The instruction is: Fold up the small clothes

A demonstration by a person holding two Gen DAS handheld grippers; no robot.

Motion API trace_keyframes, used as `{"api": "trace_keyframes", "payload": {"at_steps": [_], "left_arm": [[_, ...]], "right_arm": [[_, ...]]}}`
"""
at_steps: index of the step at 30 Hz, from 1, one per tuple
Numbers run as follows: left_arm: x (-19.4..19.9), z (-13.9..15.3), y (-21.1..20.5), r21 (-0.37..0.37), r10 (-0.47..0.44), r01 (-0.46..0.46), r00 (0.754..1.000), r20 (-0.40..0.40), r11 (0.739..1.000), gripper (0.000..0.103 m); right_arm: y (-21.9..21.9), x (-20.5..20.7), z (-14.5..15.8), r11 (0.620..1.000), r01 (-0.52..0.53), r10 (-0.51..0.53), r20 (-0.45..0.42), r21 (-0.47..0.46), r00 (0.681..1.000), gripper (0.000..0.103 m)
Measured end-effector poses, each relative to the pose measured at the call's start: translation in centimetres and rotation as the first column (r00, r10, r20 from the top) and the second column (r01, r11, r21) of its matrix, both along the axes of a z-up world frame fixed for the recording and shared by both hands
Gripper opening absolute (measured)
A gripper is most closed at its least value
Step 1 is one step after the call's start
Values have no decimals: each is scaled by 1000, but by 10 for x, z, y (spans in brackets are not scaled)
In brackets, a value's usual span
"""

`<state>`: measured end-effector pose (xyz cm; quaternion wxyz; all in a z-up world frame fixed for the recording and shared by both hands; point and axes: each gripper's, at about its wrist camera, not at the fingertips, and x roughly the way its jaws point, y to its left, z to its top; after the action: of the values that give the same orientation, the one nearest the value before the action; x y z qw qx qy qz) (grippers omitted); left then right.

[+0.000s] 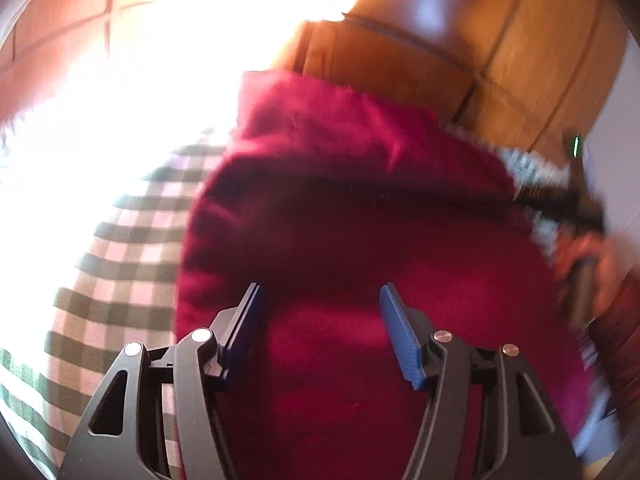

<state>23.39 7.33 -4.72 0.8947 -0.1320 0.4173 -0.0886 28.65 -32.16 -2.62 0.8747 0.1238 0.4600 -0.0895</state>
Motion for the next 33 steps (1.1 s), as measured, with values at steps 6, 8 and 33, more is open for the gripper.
{"api": "trace_keyframes", "payload": {"at_steps": [6,8,33], "left_arm": [[66,20,64,-149,121,-124,992,-32,981,69],[92,12,82,-209,160,-174,984,-84,962,69],[157,-3,-25,406,221,-216,975,35,888,47]], "right_arm": [[-16,-15,15,997,-15,12,43,72,999,39],[-20,-21,21,994,-23,16,63,110,998,57],[-1,12,7,988,-60,66,37,-144,997,9]]}}
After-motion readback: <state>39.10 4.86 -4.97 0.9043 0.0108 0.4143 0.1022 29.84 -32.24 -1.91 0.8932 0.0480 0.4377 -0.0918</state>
